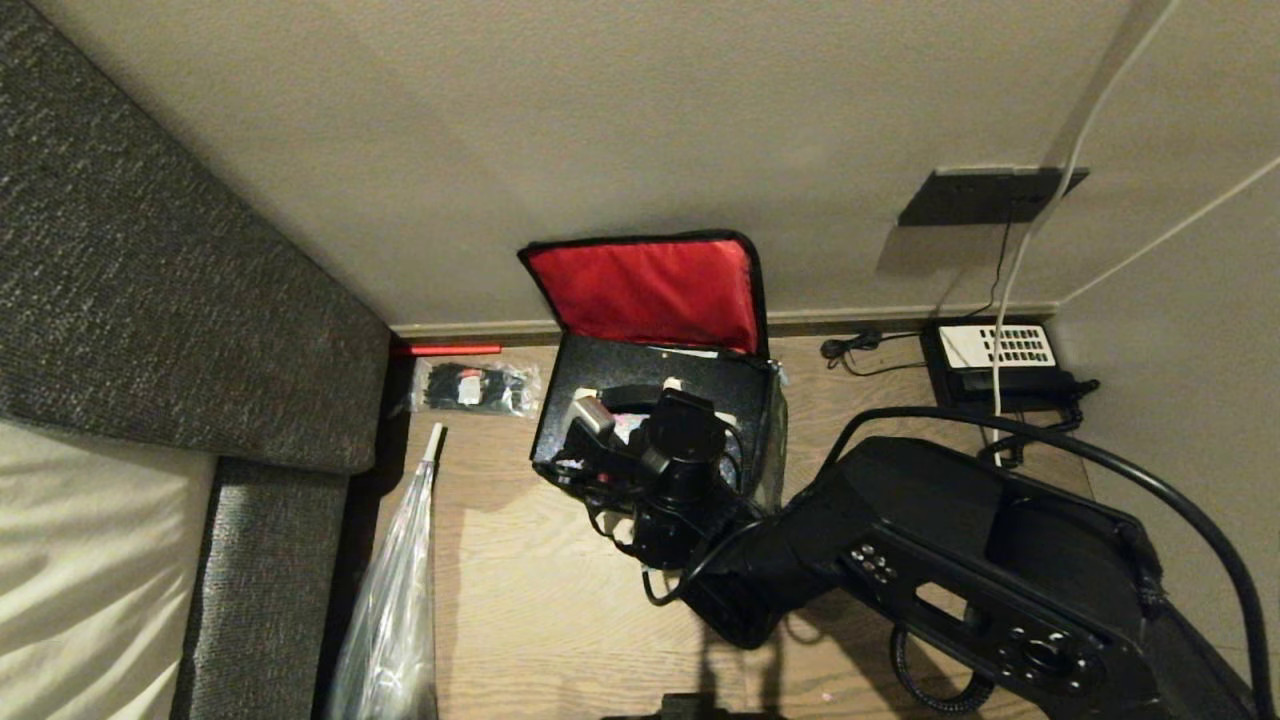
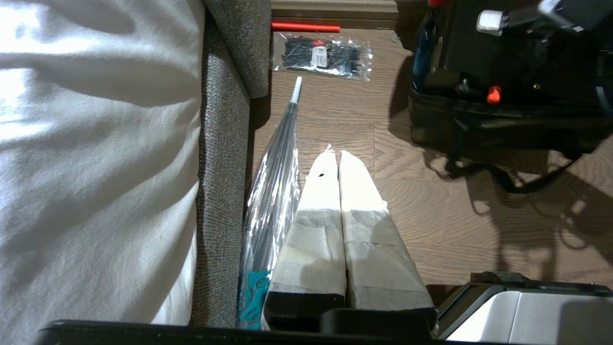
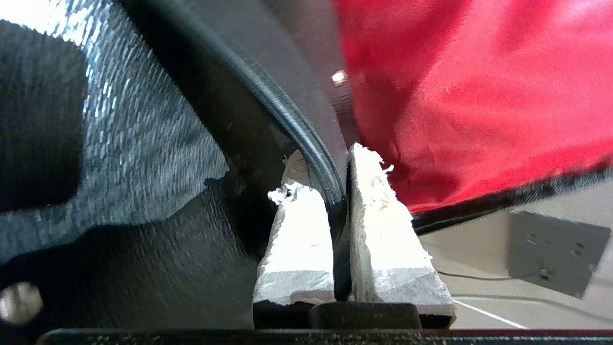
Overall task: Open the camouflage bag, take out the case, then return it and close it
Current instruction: Grip the handle
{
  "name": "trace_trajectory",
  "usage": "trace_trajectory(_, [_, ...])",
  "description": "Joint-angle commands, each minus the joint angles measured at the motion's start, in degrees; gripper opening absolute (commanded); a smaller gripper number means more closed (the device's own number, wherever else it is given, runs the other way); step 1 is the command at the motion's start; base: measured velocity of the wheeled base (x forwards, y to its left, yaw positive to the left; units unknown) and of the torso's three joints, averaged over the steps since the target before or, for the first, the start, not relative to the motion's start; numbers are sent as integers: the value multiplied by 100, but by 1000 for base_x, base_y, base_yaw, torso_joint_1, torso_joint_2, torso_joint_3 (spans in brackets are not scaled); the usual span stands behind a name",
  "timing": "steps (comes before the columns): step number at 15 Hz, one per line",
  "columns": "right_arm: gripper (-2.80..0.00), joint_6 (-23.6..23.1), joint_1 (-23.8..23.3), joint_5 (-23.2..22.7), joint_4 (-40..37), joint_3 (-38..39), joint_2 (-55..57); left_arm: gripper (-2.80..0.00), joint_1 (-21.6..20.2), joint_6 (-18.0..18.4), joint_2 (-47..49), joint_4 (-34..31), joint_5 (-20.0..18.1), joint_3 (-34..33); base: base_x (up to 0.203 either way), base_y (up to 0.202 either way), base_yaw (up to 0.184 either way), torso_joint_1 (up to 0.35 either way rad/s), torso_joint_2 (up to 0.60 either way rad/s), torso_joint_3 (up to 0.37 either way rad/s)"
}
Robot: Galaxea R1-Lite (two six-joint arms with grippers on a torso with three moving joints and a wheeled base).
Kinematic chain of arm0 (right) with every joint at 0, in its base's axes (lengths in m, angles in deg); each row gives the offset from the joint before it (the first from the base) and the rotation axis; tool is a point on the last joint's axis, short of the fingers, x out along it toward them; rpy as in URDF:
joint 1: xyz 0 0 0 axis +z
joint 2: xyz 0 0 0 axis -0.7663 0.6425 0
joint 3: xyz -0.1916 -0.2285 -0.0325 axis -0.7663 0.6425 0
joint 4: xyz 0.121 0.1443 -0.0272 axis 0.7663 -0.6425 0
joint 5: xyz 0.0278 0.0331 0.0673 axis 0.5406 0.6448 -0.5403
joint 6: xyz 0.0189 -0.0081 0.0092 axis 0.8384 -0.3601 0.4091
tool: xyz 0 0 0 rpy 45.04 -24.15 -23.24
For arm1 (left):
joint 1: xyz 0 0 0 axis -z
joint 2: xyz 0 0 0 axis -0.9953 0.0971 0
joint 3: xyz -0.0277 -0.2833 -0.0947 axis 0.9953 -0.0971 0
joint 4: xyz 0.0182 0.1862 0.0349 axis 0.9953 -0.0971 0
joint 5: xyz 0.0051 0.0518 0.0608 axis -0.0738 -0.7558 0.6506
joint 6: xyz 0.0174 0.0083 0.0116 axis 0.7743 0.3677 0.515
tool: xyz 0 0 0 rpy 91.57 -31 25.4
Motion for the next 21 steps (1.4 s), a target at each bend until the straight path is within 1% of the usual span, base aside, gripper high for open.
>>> trace_trajectory(1, [-280,-5,59,52,31,461,-317,-280,-2,-2,-11,0,2,-18,0,0,0,0,0,0])
trace_trajectory(9, [-280,30,61,17,-54,376,-76,-280,-2,-2,-11,0,2,-18,0,0,0,0,0,0])
trace_trajectory(11, [-280,30,61,-44,-175,348,-75,-280,-2,-2,-11,0,2,-18,0,0,0,0,0,0])
trace_trajectory(13, [-280,94,61,-139,-494,172,-73,-280,-2,-2,-11,0,2,-18,0,0,0,0,0,0])
trace_trajectory(16, [-280,769,61,-167,-1019,-114,36,-280,-11,-2,-11,0,2,-18,0,0,0,0,0,0])
trace_trajectory(17, [-280,825,61,-169,-1072,-141,56,-280,-2,-2,-11,0,2,-18,0,0,0,0,0,0])
trace_trajectory(19, [-280,1529,61,-241,-1456,-308,216,-280,-2,-2,-11,0,2,-18,0,0,0,0,0,0])
trace_trajectory(21, [-280,1874,58,-402,-1790,-456,327,-280,-2,-2,-11,0,2,-18,0,0,0,0,0,0])
